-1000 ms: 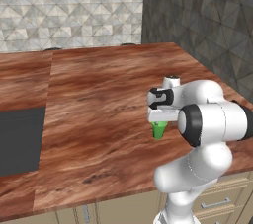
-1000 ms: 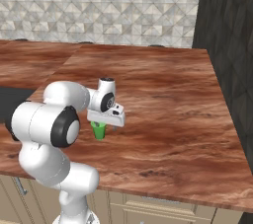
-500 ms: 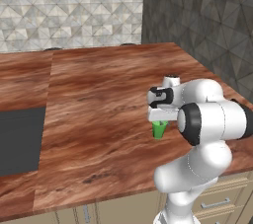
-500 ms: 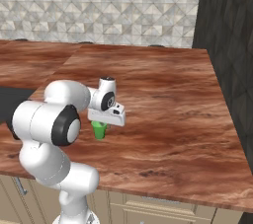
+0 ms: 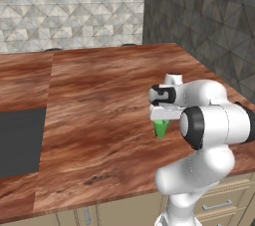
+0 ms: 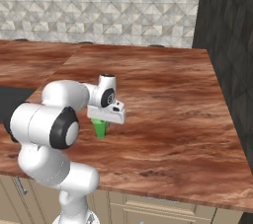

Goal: Pick the jug and cup and place them in the sink. Then turn on the water.

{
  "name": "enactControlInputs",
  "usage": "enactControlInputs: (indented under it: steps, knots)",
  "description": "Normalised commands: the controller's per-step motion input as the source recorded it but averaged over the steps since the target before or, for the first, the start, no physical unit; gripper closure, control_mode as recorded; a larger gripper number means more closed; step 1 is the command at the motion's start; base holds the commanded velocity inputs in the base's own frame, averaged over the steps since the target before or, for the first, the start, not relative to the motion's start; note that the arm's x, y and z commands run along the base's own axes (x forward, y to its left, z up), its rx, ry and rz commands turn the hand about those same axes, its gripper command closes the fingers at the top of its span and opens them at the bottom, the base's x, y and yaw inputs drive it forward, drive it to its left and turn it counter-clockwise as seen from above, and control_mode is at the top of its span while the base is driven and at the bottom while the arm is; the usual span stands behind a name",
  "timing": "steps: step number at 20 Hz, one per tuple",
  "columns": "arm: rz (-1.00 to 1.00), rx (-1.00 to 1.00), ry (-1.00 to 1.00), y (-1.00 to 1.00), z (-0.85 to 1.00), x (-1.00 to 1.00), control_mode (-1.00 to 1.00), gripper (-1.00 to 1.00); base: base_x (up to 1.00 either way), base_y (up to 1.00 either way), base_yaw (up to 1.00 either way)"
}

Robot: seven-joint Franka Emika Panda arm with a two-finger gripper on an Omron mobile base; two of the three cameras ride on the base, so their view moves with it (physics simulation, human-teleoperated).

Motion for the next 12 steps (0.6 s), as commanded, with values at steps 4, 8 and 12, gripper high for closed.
enactControlInputs:
  steps: [4, 8, 12]
  knots:
    - [0.00, 0.00, 0.00, -0.14, 0.50, -0.24, -1.00, 1.00, 0.00, 0.00, 0.00]
    - [0.00, 0.00, 0.00, -0.20, 0.48, -0.28, -1.00, 1.00, 0.00, 0.00, 0.00]
    - [0.00, 0.00, 0.00, -0.22, 0.31, -0.22, -1.00, 1.00, 0.00, 0.00, 0.00]
